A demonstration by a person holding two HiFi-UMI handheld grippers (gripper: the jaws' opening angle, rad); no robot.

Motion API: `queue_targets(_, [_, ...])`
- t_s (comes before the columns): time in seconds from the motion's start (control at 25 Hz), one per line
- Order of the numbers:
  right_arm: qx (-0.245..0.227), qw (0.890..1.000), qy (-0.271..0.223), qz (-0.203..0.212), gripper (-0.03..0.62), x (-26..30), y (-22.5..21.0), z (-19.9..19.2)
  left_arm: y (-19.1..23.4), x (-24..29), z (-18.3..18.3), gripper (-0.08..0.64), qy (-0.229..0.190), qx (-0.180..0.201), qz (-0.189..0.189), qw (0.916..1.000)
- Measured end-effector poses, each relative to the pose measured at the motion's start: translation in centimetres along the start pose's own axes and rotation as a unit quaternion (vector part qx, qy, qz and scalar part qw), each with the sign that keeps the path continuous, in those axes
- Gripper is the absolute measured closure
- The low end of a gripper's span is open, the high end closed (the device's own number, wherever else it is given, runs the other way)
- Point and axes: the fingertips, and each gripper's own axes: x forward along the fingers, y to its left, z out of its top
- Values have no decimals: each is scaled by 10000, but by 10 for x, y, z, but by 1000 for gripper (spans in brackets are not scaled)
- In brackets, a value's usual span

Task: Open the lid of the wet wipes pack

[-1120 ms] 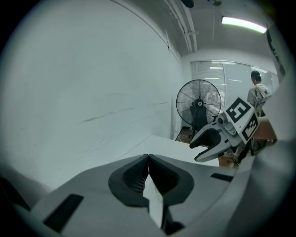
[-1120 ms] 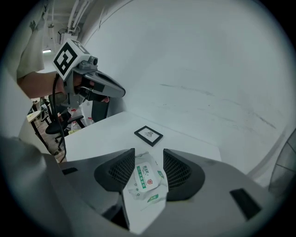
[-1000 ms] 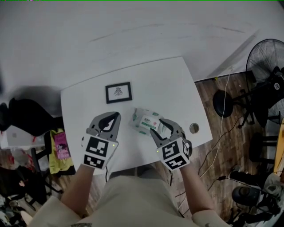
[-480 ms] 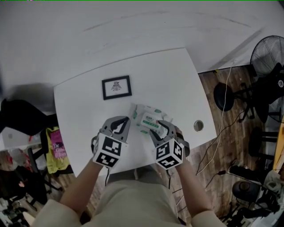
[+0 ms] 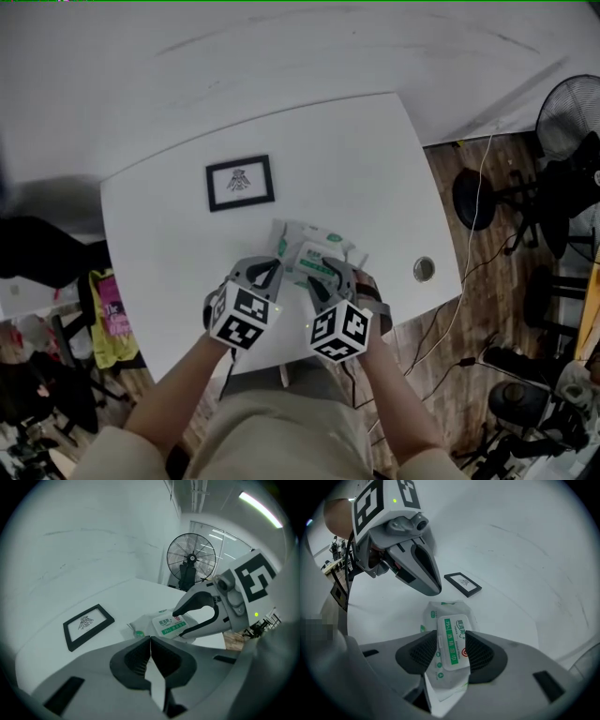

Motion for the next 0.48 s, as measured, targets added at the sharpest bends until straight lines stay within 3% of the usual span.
queue_targets(0.24, [-303, 9991, 261, -137, 390, 10, 0, -9, -4, 22, -24, 537, 312, -101, -108, 9994])
queue_targets(0.48, [-520, 9980, 285, -199, 435, 11, 6, -9, -4, 33, -32, 537, 302, -310, -181, 9989])
